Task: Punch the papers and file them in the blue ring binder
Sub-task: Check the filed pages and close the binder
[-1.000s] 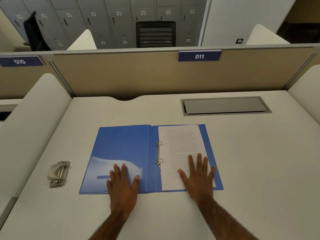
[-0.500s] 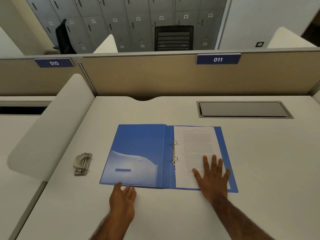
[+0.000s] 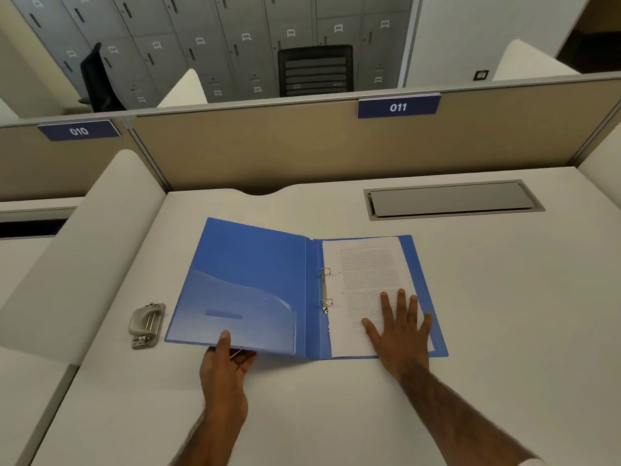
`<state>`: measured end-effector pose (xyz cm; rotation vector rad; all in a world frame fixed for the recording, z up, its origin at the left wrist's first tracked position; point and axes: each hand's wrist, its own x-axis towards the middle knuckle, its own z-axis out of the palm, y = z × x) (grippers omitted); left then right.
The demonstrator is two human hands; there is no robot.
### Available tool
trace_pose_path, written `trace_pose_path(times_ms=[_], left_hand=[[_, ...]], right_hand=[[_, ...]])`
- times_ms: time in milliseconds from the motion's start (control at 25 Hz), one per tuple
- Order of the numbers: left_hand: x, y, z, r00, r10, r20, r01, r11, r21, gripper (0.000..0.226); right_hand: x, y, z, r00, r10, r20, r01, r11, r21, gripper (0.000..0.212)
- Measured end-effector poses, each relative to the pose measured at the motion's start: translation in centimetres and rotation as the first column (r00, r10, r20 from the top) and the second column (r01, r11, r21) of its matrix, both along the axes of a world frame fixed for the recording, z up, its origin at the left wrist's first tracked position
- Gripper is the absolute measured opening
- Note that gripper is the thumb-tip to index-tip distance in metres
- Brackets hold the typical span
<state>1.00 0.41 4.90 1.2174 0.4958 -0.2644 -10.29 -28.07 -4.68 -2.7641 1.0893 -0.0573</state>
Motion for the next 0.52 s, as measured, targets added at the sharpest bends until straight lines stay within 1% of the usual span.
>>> trace_pose_path(times_ms=[160,240,320,400,520], left_hand=[[0.5,-0.7,1.5,0.971,-0.165,0.173,0.144,0.982,0.123,0.04],[0.8,-1.1,1.8,0.949,-0.222,0.224,0.173,0.961,0.217,0.038],[1.0,-1.3,2.0,0.933,-0.253,0.256,0.182,0.945,0.271,0.038],[1.0,-0.9,1.9,0.925,-0.279,0.259,0.199,0.934,0.297,0.036],[0.7,0.2,0.9,0.952,-0.256,0.164,0.191,0.924,0.333,0.031]], right_hand=[[0.0,0.1,0.0,1.0,-0.015,0.008,0.015,1.0,0.006,0.087],[-0.1,0.3,0.1,0.999,-0.034,0.018,0.034,0.999,0.009,0.086],[-0.1,0.4,0.2,0.999,-0.042,0.014,0.042,0.999,0.011,0.086],[-0.1,0.3,0.1,0.999,-0.04,0.011,0.039,0.999,0.014,0.086],[-0.3,-0.2,0.1,1.0,-0.018,0.006,0.018,1.0,0.01,0.086]])
